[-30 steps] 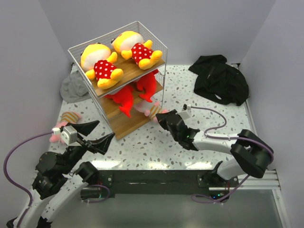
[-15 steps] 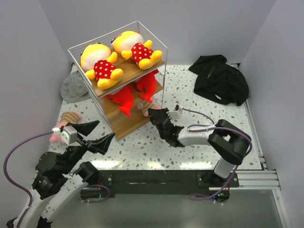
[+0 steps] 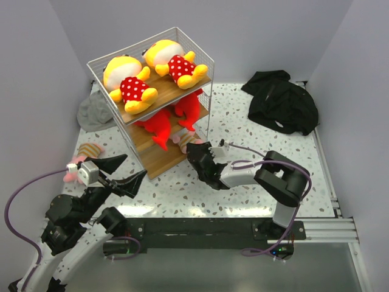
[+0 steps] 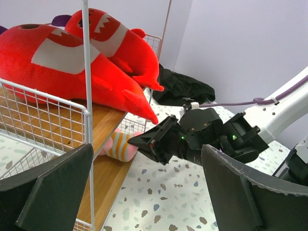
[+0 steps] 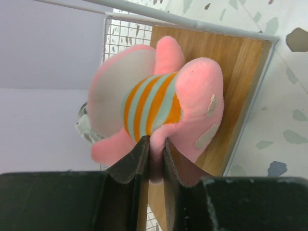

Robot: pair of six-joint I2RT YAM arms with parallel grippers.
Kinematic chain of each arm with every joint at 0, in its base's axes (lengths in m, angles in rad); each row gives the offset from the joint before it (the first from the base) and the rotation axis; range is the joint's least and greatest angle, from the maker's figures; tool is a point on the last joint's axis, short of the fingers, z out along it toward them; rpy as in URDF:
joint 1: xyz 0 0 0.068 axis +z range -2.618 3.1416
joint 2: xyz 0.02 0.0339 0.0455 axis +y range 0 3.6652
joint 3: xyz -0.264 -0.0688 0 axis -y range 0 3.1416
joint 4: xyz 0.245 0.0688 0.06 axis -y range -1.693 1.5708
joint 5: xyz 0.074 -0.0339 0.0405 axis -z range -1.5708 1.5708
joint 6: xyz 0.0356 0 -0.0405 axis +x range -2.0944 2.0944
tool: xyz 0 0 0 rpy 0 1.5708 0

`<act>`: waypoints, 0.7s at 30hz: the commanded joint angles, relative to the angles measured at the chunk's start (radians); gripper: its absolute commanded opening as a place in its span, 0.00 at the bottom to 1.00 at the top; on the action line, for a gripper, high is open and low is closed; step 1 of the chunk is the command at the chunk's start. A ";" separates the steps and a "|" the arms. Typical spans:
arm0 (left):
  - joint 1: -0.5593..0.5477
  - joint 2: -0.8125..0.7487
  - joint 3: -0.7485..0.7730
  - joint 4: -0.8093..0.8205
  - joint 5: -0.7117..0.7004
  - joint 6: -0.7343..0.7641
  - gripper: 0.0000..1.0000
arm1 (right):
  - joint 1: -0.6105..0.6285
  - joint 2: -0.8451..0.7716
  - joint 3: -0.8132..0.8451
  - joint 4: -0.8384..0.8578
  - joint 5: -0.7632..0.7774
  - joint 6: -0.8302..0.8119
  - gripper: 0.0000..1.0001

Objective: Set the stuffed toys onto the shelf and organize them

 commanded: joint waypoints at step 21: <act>-0.005 -0.019 0.059 -0.131 -0.460 -0.168 1.00 | 0.045 0.053 0.076 -0.081 0.308 0.183 0.00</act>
